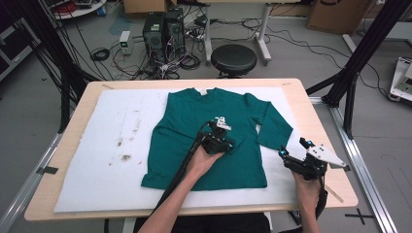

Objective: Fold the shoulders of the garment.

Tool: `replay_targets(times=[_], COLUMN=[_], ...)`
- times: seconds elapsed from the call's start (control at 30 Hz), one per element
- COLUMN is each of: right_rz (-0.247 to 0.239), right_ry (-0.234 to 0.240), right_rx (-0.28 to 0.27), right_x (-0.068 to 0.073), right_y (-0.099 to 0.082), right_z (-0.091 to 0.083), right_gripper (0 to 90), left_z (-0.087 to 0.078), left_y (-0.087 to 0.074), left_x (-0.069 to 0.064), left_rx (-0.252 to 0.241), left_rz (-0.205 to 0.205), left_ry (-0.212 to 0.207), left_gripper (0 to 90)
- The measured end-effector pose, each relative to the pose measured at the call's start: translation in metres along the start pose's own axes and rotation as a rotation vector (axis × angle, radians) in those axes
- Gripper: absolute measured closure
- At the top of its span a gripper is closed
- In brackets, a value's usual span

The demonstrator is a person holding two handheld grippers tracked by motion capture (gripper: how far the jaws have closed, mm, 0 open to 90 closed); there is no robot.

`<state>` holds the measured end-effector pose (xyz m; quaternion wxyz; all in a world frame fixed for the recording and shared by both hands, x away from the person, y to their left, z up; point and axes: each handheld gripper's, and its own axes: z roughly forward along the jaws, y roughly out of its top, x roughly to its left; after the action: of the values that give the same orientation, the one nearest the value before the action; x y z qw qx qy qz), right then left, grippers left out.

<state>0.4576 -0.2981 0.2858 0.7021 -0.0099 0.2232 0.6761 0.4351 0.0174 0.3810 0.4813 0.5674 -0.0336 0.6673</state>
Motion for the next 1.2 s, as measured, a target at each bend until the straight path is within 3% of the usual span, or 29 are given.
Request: replay_targets(times=[0.23, 0.4, 0.53, 0.63, 0.87, 0.9, 1.2], right_rz=[0.0, 0.002, 0.0, 0.0, 0.009, 0.009, 0.036], right_ry=[0.0, 0.0, 0.0, -0.003, -0.004, -0.003, 0.001], right_rx=[-0.001, -0.007, -0.006, -0.005, -0.012, -0.014, -0.022], right_x=[0.0, -0.001, -0.001, -0.001, -0.001, -0.002, -0.004], right_y=[0.0, 0.0, 0.0, 0.0, 0.0, -0.001, -0.001], right_z=[0.0, 0.0, 0.0, 0.0, -0.001, -0.001, -0.002], right_gripper=[20.1, 20.2, 20.1, 20.1, 20.1, 20.1, 20.1], left_z=[-0.01, -0.026, -0.051, -0.071, -0.111, -0.116, -0.156], left_y=[-0.005, -0.006, -0.011, -0.018, -0.042, -0.045, -0.082], left_x=[-0.004, 0.004, 0.015, 0.027, 0.057, 0.059, 0.075], left_rx=[0.008, -0.091, -0.166, -0.21, -0.256, -0.274, -0.37], left_rz=[0.031, 0.018, 0.03, 0.002, -0.049, -0.058, -0.07], left_ry=[-0.008, -0.002, 0.014, 0.023, 0.062, 0.07, 0.134], left_gripper=[81.9, 67.5, 60.1, 55.8, 44.7, 40.1, 30.9])
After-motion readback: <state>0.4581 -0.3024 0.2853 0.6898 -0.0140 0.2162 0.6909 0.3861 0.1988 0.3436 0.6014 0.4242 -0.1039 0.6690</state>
